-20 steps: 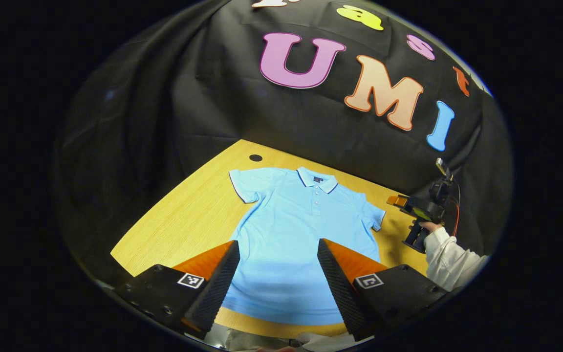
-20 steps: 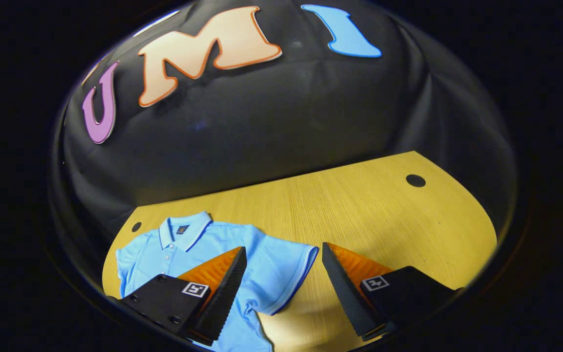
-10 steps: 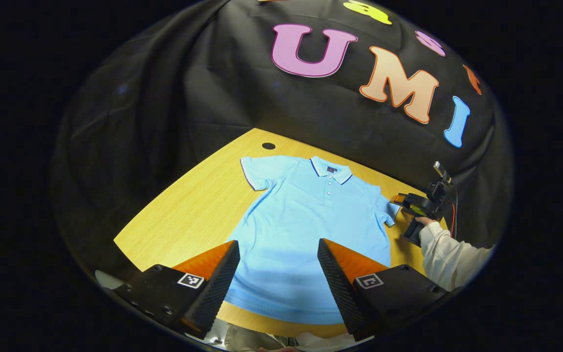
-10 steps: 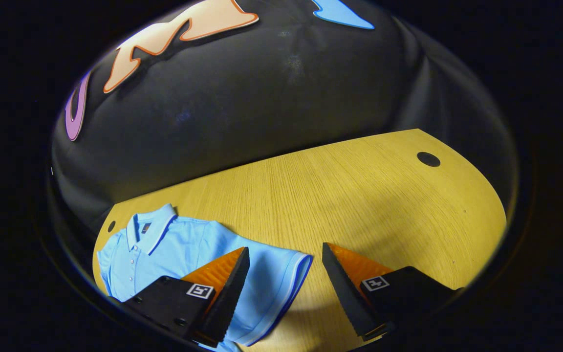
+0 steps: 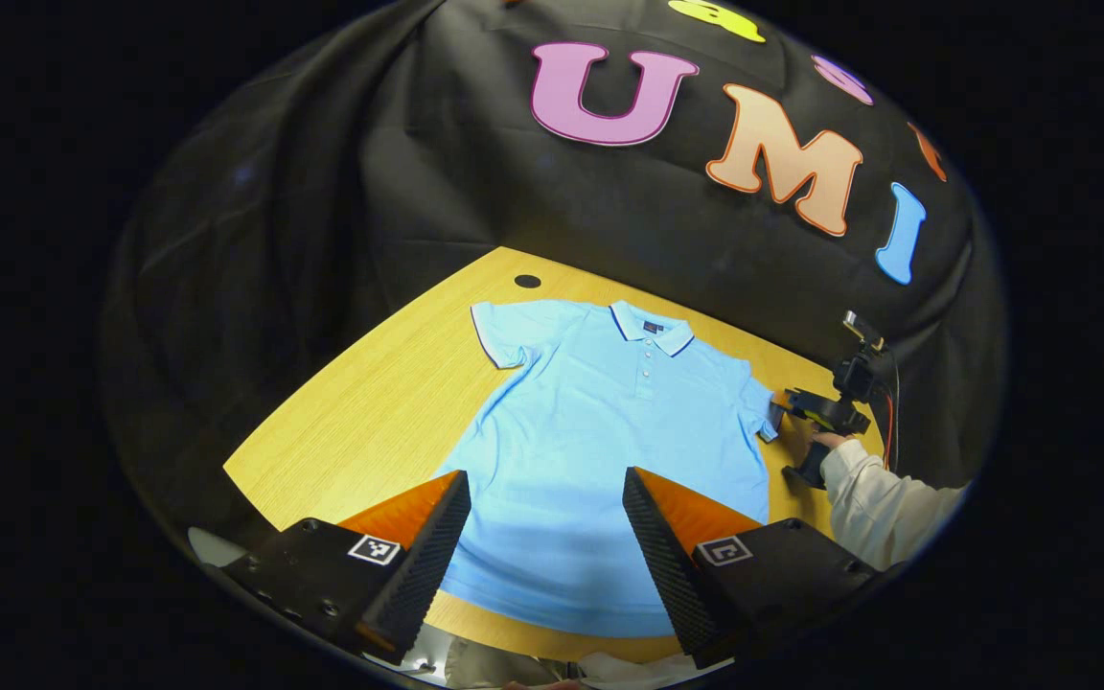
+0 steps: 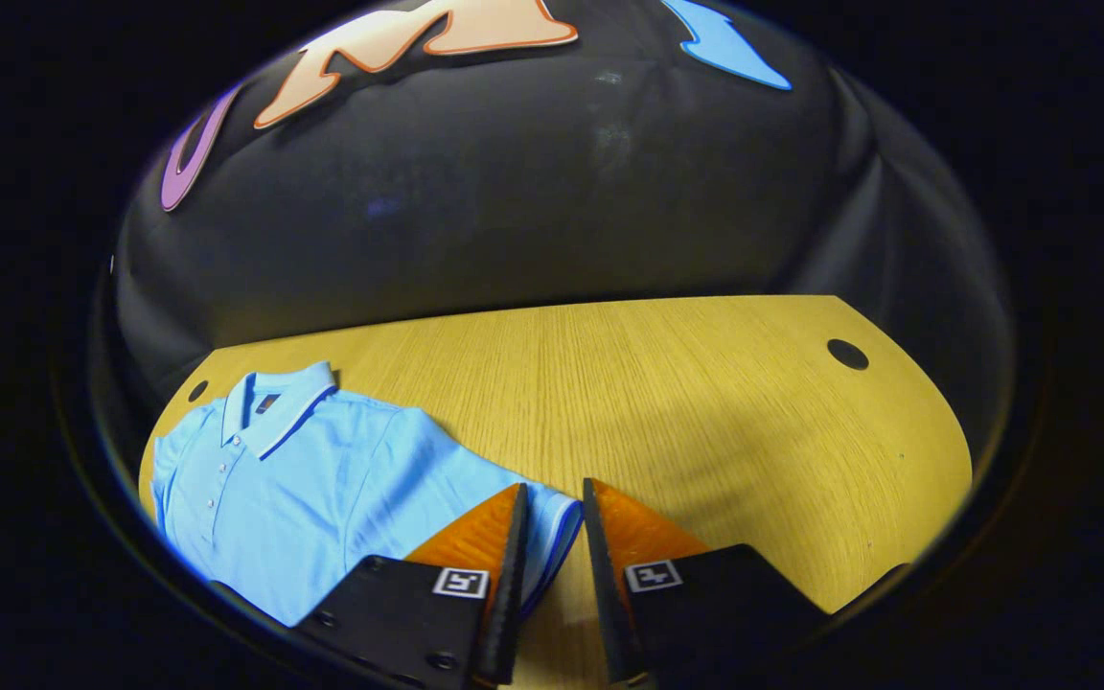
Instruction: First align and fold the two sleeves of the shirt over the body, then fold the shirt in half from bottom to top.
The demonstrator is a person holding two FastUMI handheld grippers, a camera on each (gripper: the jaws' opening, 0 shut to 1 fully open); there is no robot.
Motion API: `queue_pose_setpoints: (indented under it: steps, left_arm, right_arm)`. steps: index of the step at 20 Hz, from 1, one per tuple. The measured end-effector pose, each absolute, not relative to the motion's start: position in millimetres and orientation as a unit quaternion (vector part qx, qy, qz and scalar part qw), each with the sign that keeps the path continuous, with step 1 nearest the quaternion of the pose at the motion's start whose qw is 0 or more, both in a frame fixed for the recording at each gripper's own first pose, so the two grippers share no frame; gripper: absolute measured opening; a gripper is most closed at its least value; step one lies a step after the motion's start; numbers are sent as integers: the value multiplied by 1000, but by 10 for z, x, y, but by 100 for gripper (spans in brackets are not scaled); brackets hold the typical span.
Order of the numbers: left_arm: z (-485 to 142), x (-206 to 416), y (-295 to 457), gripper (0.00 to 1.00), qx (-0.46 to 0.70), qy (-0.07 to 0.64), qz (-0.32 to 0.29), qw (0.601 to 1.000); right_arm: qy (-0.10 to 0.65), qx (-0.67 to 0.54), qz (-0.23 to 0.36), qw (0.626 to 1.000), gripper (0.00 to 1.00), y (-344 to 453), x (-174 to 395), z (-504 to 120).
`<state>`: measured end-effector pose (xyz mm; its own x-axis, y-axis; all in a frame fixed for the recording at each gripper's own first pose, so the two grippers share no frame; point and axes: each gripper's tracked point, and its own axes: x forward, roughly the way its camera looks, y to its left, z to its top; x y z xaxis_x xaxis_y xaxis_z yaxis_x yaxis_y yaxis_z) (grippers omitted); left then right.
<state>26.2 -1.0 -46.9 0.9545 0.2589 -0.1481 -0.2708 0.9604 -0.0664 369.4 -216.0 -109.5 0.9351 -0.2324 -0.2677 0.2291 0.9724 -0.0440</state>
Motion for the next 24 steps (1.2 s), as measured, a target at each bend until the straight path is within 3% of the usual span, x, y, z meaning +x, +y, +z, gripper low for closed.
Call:
queue_pose_setpoints:
  steps: [1,3,4,5,9,14,20,22,24]
  left_arm:
    - [-477,268,-16,96,-44,69,133,988]
    - [-485,273,-15,96,-44,70,132,988]
    - [-481,269,-13,96,-44,70,132,988]
    - [-477,272,-15,96,-44,68,132,988]
    - [-491,274,-1,96,-49,66,135,987]
    - [-513,269,-22,96,-55,70,134,987]
    - [-537,210,-59,96,-52,69,129,988]
    - [-534,228,-35,96,-56,68,127,988]
    - [-503,258,7,96,-58,62,122,989]
  right_arm:
    - [139,-12,-113,984,26,-2143,3694,-1103]
    - [142,-20,-110,984,20,-2136,3704,-1135]
    - [145,-18,-106,984,8,-2098,3631,-1101]
    - [148,-13,-99,984,6,-2054,3606,-1095]
    - [134,2,-54,990,6,-1667,3491,-909]
    - [111,114,101,982,6,-419,3313,-663]
    - [158,152,147,964,6,228,3340,-1077]
    - [165,158,161,960,14,396,3300,-1174]
    - [177,154,171,957,54,497,3188,-1209]
